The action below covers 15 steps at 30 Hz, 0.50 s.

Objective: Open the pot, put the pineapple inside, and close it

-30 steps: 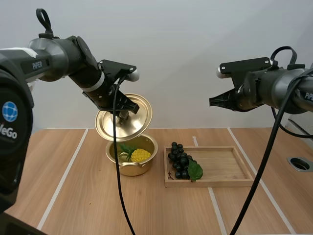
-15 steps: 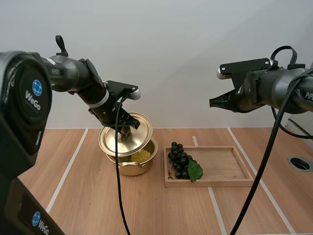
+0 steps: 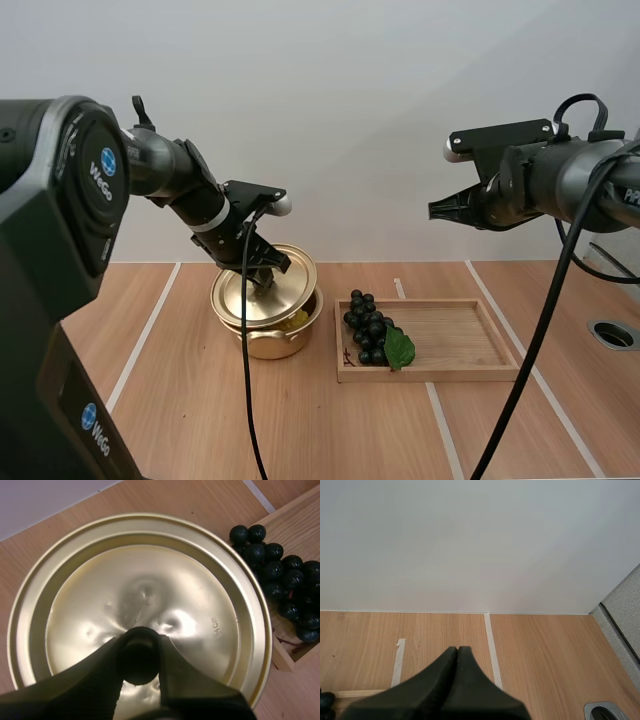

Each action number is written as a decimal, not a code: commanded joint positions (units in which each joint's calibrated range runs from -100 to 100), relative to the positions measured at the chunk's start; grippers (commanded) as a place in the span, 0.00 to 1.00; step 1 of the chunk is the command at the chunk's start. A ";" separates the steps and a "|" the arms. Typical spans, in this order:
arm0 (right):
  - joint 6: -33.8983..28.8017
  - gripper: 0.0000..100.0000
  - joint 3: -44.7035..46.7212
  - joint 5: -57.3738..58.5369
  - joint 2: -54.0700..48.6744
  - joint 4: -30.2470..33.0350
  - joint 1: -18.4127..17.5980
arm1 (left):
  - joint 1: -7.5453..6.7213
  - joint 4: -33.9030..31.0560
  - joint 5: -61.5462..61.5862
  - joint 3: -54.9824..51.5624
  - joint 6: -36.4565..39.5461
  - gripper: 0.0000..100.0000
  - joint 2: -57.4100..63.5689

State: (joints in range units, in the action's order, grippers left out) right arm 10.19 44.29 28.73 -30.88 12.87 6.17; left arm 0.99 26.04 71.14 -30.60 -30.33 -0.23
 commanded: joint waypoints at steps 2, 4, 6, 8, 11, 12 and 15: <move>0.29 0.00 0.16 -0.31 -0.74 0.75 0.21 | -0.14 1.02 -0.82 0.11 -1.32 0.00 -0.61; 0.29 0.00 0.16 -0.31 -0.74 0.75 0.21 | -0.14 0.88 -0.98 0.11 -1.92 0.00 -0.61; 0.29 0.00 0.16 -0.31 -0.74 0.75 0.21 | -0.14 0.75 -0.98 0.11 -1.92 0.00 -0.61; 0.29 0.00 0.16 -0.31 -0.74 0.75 0.21 | -0.22 0.21 -0.98 0.11 -2.06 0.00 -0.61; 0.29 0.00 0.16 -0.31 -0.74 0.75 0.21 | -1.55 -4.07 -0.98 0.11 -1.46 0.00 -0.61; 0.29 0.00 0.16 -0.31 -0.74 0.75 0.21 | -2.01 -4.91 -0.98 0.11 -1.04 0.00 -0.61; 0.29 0.00 0.16 -0.31 -0.74 0.75 0.21 | -3.43 -5.68 -2.20 0.11 0.07 0.00 -0.61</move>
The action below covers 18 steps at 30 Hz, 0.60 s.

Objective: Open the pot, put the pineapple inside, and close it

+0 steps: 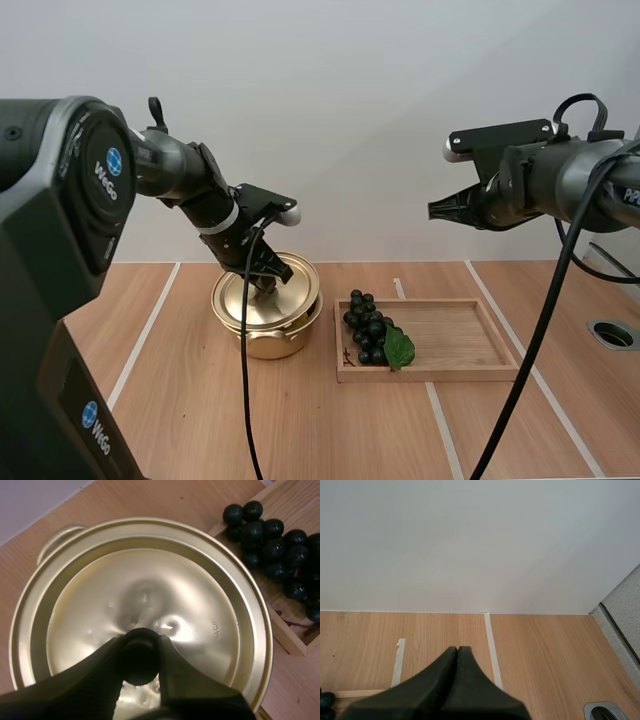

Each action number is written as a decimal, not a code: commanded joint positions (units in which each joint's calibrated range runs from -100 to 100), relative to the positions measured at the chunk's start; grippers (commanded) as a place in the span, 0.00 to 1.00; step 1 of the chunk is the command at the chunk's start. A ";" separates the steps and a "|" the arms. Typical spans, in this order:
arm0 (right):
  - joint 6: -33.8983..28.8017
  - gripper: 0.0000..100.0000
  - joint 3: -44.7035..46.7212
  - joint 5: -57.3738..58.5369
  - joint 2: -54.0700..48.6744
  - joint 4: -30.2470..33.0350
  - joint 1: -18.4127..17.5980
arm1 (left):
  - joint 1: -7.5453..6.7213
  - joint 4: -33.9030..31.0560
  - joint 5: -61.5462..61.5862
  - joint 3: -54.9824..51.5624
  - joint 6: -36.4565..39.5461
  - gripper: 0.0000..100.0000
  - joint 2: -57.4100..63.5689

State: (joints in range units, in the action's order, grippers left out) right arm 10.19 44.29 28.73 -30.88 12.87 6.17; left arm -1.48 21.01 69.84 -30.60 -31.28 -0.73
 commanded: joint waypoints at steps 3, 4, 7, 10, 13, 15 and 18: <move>0.29 0.00 0.16 -0.31 -0.74 0.75 0.21 | -1.67 -0.95 -2.39 0.11 1.26 0.00 -0.12; 0.29 0.00 0.16 -0.08 -0.74 0.75 0.21 | -1.67 -1.14 -3.04 0.11 1.34 0.00 -0.12; 0.29 0.00 0.16 0.25 -0.74 0.75 0.21 | -1.67 -4.60 -4.18 0.11 3.20 0.00 -0.12; 0.29 0.00 0.16 0.25 -0.74 0.75 0.21 | -1.67 -8.37 -4.33 0.11 4.95 0.00 -0.12; 0.29 0.00 0.16 0.25 -0.74 0.75 0.21 | -1.67 -9.21 -4.33 0.11 5.67 0.00 -0.12; 0.29 0.00 0.16 0.25 -0.74 0.75 0.21 | -1.67 -8.84 -4.33 0.11 5.81 0.00 -0.12; 0.29 0.00 0.16 0.25 -0.74 0.75 0.21 | -1.67 -7.81 -3.02 0.11 5.81 0.00 -0.15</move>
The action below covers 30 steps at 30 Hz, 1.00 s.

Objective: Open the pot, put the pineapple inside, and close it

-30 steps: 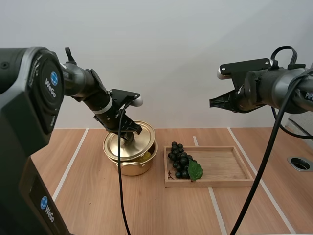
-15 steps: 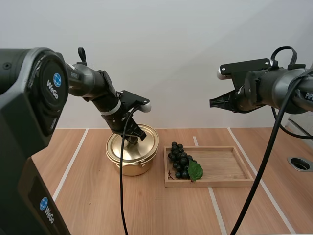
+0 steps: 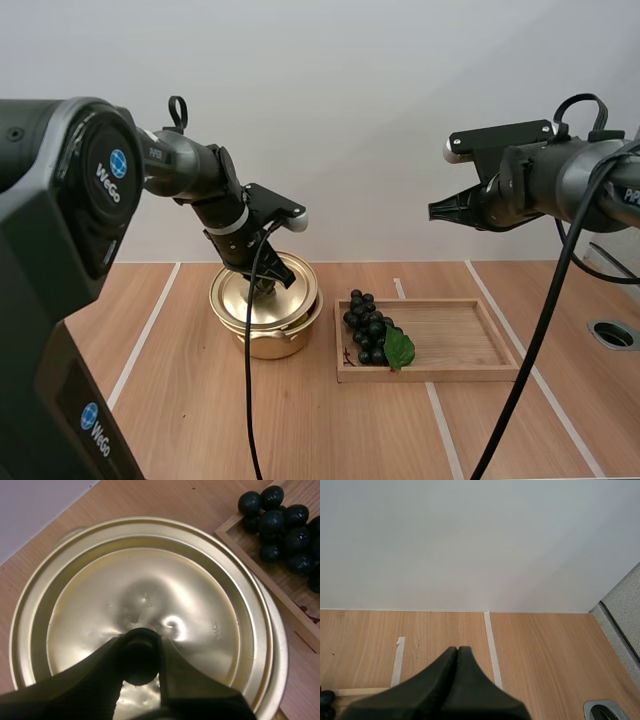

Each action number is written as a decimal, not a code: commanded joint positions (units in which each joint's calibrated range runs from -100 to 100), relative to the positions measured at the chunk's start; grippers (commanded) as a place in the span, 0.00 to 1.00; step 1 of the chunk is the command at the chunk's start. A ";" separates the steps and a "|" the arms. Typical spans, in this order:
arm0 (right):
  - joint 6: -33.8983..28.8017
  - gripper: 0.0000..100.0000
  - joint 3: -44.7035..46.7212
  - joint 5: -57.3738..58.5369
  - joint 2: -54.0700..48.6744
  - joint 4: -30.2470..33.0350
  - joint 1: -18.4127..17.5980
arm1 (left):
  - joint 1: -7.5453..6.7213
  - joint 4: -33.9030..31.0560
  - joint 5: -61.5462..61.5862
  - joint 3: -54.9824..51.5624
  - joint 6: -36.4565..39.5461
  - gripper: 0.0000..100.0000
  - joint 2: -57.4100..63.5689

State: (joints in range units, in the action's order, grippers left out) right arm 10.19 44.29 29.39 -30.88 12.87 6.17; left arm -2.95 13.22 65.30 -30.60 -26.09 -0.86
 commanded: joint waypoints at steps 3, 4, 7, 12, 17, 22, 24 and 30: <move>0.29 0.00 0.16 -0.42 -0.74 0.75 0.21 | -0.20 0.24 4.09 0.11 0.63 0.00 -1.13; 0.29 0.00 0.16 -0.42 -0.74 0.75 0.21 | -0.20 0.24 5.17 0.11 0.63 0.00 -1.66; 0.29 0.00 0.16 -0.42 -0.74 0.75 0.21 | -0.20 0.24 7.46 0.11 0.63 0.00 -3.49; 0.29 0.00 0.16 -0.42 -0.74 0.75 0.21 | -0.20 1.50 7.04 0.11 0.63 0.00 -3.98; 0.29 0.00 0.16 -0.42 -0.74 0.75 0.21 | -0.20 1.62 7.54 0.11 0.53 0.00 -4.21; 0.29 0.00 0.16 -0.96 -0.74 0.75 0.21 | -0.20 2.85 10.98 0.11 -0.90 0.00 -4.21; 0.29 0.00 0.16 -0.96 -0.74 0.75 0.21 | -0.20 2.95 11.53 0.11 -0.90 0.00 -4.21; 0.29 0.00 0.16 -0.96 -0.74 0.75 0.21 | -0.20 4.18 14.39 0.11 -1.71 0.00 -4.08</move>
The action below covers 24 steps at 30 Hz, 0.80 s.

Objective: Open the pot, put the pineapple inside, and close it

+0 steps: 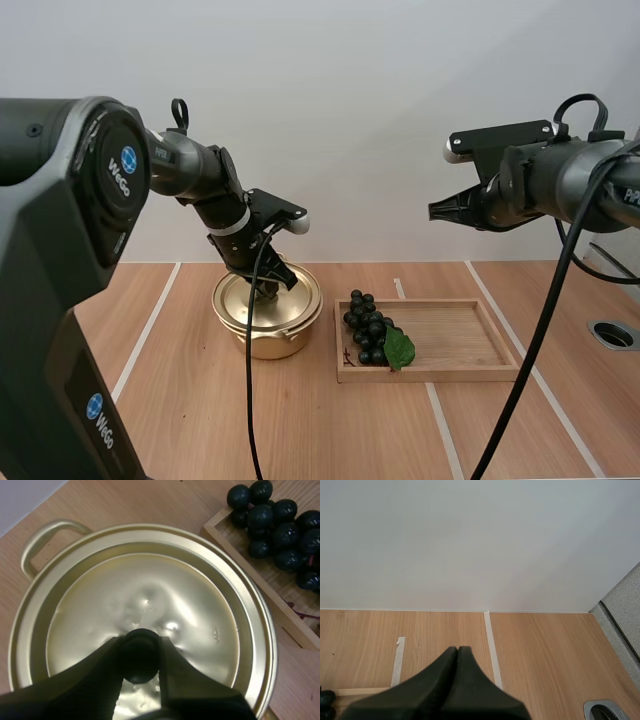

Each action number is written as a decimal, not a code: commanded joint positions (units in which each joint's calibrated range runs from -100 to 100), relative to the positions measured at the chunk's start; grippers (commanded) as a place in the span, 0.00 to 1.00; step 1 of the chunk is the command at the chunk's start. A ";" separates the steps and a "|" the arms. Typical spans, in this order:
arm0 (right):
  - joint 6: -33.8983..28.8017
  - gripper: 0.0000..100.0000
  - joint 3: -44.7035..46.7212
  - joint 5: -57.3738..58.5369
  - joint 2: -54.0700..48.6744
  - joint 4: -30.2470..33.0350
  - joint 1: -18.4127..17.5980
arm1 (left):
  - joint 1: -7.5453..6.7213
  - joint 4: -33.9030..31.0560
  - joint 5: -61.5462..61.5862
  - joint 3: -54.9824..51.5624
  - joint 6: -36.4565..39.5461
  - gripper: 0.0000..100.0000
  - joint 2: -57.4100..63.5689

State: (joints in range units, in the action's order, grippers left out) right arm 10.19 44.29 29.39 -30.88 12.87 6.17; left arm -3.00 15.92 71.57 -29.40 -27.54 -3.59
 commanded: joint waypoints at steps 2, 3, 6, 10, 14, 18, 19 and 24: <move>0.29 0.00 0.16 -0.96 -0.74 0.75 0.21 | -0.15 2.86 8.72 -1.09 -0.67 0.00 -1.35; 0.29 0.00 0.16 -0.96 -0.74 0.75 0.21 | -0.15 3.55 9.52 -1.09 -1.21 0.00 -1.35; 0.29 0.00 0.16 -0.96 -0.74 0.75 0.21 | -0.15 3.67 9.29 -1.09 -1.31 0.00 -1.35; 0.29 0.00 0.16 -0.96 -0.74 0.75 0.21 | -0.15 3.67 9.07 -1.09 -1.31 0.00 -1.35; 0.29 0.00 0.16 -0.96 -0.74 0.75 0.21 | -0.15 3.57 8.04 -1.09 -1.22 0.01 -1.35; 0.29 0.00 0.16 -0.96 -0.74 0.75 0.21 | -0.15 3.57 7.94 -0.95 -1.22 0.28 -1.26; 0.29 0.00 0.16 -0.96 -0.74 0.75 0.21 | -0.15 3.57 7.94 -0.63 -0.96 0.41 -1.26; 0.59 0.00 0.16 -0.95 -0.74 0.75 0.21 | -0.15 3.57 7.94 1.05 0.17 1.00 0.15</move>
State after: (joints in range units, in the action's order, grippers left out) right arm 10.19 44.29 29.39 -30.88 12.87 6.17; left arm -3.00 18.92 77.29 -28.82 -28.32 -3.60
